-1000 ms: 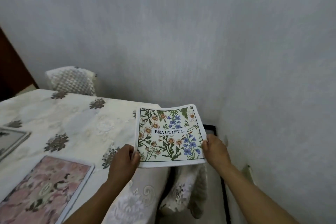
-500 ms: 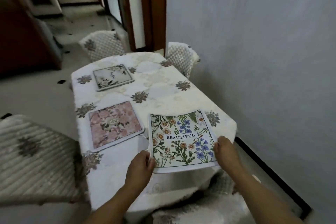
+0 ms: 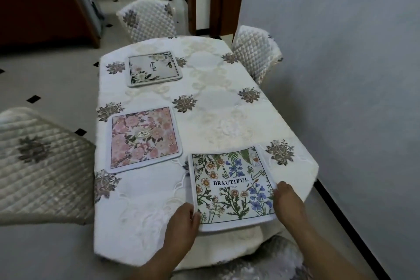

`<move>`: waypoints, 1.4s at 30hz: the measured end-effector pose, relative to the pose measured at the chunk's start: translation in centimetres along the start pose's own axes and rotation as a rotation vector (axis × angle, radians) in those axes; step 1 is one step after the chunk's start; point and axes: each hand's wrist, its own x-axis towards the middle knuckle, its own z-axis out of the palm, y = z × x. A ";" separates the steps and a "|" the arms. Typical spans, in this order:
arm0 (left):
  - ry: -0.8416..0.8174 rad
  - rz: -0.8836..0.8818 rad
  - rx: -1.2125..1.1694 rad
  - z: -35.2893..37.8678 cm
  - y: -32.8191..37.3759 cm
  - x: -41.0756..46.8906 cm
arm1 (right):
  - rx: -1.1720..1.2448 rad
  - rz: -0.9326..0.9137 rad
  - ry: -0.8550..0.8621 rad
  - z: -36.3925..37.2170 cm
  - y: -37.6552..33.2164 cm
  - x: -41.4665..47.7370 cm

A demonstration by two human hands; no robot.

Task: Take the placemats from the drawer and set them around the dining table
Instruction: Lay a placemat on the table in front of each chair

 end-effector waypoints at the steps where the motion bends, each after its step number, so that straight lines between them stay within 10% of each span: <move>1: -0.003 -0.018 0.006 0.8 0.0 -0.1 | 0.002 0.001 -0.011 0.3 0.3 0.5; 15: 0.157 -0.413 0.144 8.2 2.4 -4.0 | 0.170 -0.236 -0.113 4.5 6.0 3.1; 20: 0.226 -0.331 0.396 10.3 2.4 -2.8 | 0.064 -0.382 0.081 4.8 5.0 3.0; 26: 0.091 0.002 0.362 15.4 6.6 1.8 | -0.036 -0.805 -0.126 8.6 -1.2 0.8; 42: 0.038 0.041 0.317 12.5 1.9 4.0 | -0.026 -0.749 -0.212 7.3 1.6 6.2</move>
